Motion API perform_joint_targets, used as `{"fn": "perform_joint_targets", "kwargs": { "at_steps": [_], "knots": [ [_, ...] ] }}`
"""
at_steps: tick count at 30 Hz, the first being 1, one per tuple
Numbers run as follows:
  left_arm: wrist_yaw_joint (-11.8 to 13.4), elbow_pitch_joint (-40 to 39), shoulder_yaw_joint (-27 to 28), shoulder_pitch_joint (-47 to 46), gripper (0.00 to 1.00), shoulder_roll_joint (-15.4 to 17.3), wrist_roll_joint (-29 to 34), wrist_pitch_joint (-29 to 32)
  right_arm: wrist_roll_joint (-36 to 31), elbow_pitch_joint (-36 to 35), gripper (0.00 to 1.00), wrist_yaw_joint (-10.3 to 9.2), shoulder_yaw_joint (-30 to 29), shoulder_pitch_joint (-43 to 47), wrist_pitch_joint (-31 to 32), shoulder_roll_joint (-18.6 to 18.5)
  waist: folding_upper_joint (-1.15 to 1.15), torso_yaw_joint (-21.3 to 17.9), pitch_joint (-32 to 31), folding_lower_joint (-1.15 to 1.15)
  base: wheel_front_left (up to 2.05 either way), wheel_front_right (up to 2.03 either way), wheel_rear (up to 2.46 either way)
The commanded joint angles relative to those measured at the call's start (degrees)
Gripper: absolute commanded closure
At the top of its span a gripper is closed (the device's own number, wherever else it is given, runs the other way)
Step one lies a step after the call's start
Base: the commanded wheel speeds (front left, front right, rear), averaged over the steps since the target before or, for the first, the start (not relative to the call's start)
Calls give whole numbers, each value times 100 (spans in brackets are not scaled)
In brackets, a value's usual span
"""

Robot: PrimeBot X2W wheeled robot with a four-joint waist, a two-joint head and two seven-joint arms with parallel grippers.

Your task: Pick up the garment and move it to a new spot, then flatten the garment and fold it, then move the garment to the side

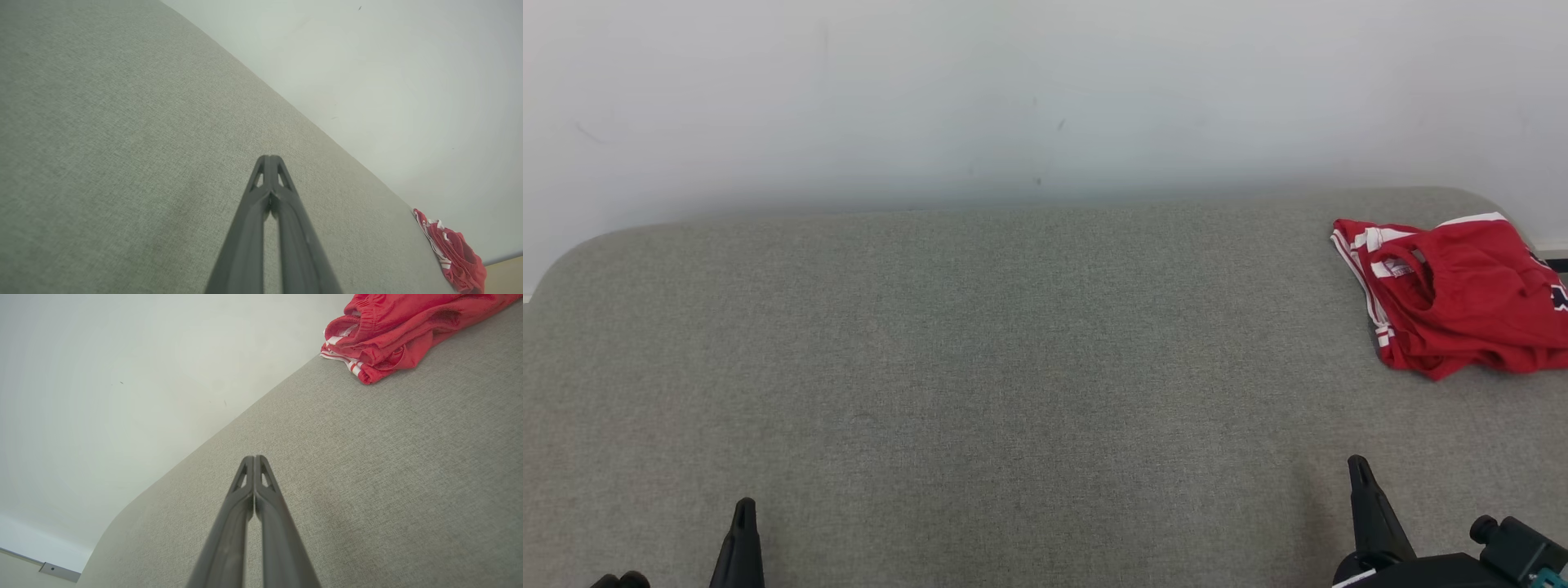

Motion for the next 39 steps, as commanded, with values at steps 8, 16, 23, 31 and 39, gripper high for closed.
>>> {"fn": "perform_joint_targets", "kwargs": {
  "at_steps": [8,16,23,31,39],
  "knots": [
    [-39,-73,3,-215,100,33,-749,171,713,-59,100,-5,-108,-186,160,9,0,-1,1,0,0,0,0],
    [-53,-66,2,-289,100,37,-1410,344,1361,-50,100,-5,-193,-255,319,25,0,-1,2,0,0,0,0],
    [-65,-60,0,-337,100,38,-1889,464,1811,-44,100,-6,-257,-297,439,38,0,-2,3,0,0,0,0],
    [-79,-54,-2,-385,100,40,-2337,578,2239,-37,100,-7,-318,-347,553,52,0,-2,4,0,0,0,0],
    [-95,-47,-3,-426,100,42,-2805,704,2702,-30,100,-8,-387,-391,667,69,0,-3,5,0,0,0,0]
  ]
}}
